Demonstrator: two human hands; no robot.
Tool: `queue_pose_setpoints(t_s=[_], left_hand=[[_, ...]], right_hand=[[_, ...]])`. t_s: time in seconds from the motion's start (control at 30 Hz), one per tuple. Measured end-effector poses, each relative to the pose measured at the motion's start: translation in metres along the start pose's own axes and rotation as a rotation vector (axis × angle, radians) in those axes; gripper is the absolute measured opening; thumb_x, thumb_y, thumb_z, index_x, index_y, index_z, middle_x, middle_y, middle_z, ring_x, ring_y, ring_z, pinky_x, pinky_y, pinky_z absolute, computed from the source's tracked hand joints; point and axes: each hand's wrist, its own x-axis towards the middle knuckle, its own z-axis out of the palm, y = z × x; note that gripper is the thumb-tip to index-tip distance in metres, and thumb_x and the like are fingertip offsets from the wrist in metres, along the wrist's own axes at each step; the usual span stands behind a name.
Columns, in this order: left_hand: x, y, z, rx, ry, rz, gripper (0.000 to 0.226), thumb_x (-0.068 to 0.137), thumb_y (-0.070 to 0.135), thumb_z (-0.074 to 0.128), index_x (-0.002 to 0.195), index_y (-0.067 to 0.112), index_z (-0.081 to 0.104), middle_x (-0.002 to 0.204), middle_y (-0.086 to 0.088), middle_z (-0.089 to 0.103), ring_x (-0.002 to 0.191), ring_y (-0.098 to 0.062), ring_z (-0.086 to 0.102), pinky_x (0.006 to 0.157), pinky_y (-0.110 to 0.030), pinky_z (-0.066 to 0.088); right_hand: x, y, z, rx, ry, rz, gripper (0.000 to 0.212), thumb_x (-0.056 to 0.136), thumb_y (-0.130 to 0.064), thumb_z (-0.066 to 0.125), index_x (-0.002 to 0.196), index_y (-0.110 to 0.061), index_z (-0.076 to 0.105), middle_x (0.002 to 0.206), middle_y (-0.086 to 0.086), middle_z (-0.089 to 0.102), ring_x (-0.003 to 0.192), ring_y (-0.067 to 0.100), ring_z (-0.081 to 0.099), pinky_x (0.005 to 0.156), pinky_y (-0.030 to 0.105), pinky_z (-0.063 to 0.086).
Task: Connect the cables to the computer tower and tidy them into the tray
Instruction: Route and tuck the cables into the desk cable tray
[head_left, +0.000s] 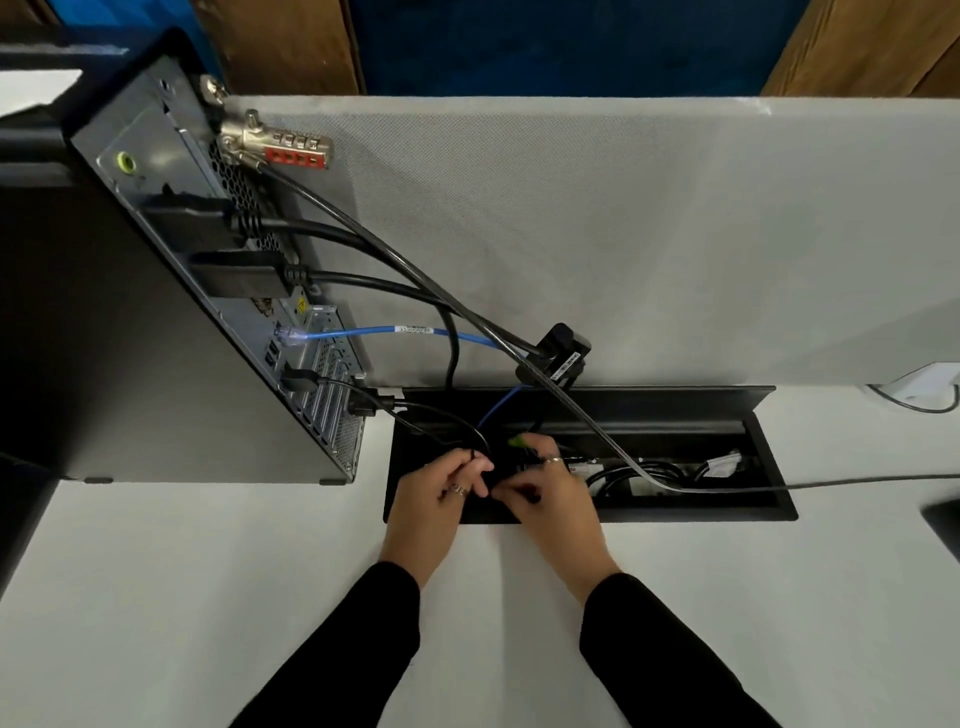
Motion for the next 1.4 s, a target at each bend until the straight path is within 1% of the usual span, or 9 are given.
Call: queue_pose_setpoints(t_s=[0.07,0.2,0.33,0.5,0.67,0.8,1.07,1.2,1.4], left_hand=[[0.000,-0.009,-0.009,0.117,-0.024,0.039,0.017,0.092,0.012,0.053,0.093,0.017,0.070,0.070,0.006,0.066,0.080,-0.004,0.059,0.071,-0.003,0.040],[0.001,-0.017,-0.016,0.266,-0.078,0.060,0.018,0.090,0.013,0.056,0.101,0.016,0.070,0.079,0.010,0.066,0.079,0.021,0.055,0.070,0.003,0.038],[0.008,-0.015,-0.017,0.330,-0.160,0.025,0.017,0.090,0.020,0.057,0.100,0.020,0.071,0.090,0.011,0.070,0.082,0.009,0.060,0.074,0.001,0.040],[0.011,-0.014,-0.024,0.473,-0.251,0.002,0.015,0.092,0.023,0.054,0.098,0.019,0.067,0.092,0.001,0.072,0.088,-0.015,0.064,0.083,-0.031,0.051],[0.004,-0.014,-0.023,0.370,-0.173,0.004,0.014,0.091,0.015,0.055,0.104,0.018,0.058,0.074,0.012,0.057,0.070,0.000,0.054,0.063,-0.002,0.038],[-0.001,-0.016,-0.018,0.293,-0.225,-0.026,0.010,0.089,0.013,0.057,0.097,0.018,0.061,0.083,0.015,0.060,0.083,0.001,0.058,0.070,-0.003,0.038],[0.005,-0.014,-0.019,0.488,-0.235,0.027,0.018,0.095,0.013,0.045,0.106,0.018,0.059,0.099,0.006,0.065,0.085,-0.001,0.054,0.071,-0.015,0.040],[0.003,-0.017,-0.020,0.564,-0.218,0.025,0.020,0.097,0.021,0.043,0.111,0.019,0.056,0.100,0.003,0.064,0.090,-0.016,0.060,0.076,-0.027,0.047],[-0.002,-0.021,-0.016,0.454,-0.158,0.056,0.013,0.094,0.016,0.047,0.101,0.015,0.059,0.077,0.012,0.056,0.069,-0.005,0.051,0.062,-0.011,0.036]], right_hand=[[-0.011,0.005,-0.006,0.044,0.152,-0.002,0.014,0.078,-0.009,0.072,0.087,-0.018,0.067,0.103,-0.052,0.045,0.078,-0.020,0.054,0.069,-0.002,0.039],[-0.019,0.006,-0.016,0.227,0.359,0.108,0.041,0.080,-0.003,0.069,0.082,-0.042,0.053,0.079,-0.009,0.067,0.075,-0.003,0.061,0.067,0.006,0.046],[-0.013,0.008,-0.017,0.284,0.316,0.113,0.031,0.083,-0.005,0.065,0.096,-0.031,0.054,0.080,-0.013,0.064,0.075,-0.002,0.061,0.065,0.006,0.046],[0.007,0.011,-0.021,0.356,0.194,0.121,0.029,0.085,-0.003,0.062,0.114,-0.001,0.056,0.094,-0.040,0.056,0.089,-0.003,0.061,0.075,0.012,0.052],[0.013,0.004,-0.016,0.365,0.174,0.084,0.036,0.083,-0.006,0.065,0.117,-0.004,0.055,0.095,-0.050,0.047,0.085,-0.009,0.057,0.076,0.005,0.047],[0.017,0.002,-0.019,0.386,0.181,0.106,0.033,0.081,-0.004,0.067,0.112,0.002,0.056,0.092,-0.050,0.050,0.082,-0.016,0.057,0.075,0.000,0.042],[0.007,0.004,-0.013,0.245,0.030,0.216,0.007,0.079,-0.017,0.072,0.083,-0.012,0.070,0.083,-0.004,0.069,0.079,0.000,0.061,0.070,0.001,0.042],[0.006,0.003,-0.018,0.375,0.119,0.187,0.018,0.086,-0.013,0.064,0.101,-0.004,0.063,0.084,-0.009,0.070,0.081,0.003,0.066,0.072,0.011,0.050],[0.006,0.006,-0.020,0.441,0.241,0.131,0.032,0.084,0.002,0.062,0.112,0.004,0.049,0.091,-0.029,0.063,0.082,0.006,0.067,0.074,0.023,0.057]])
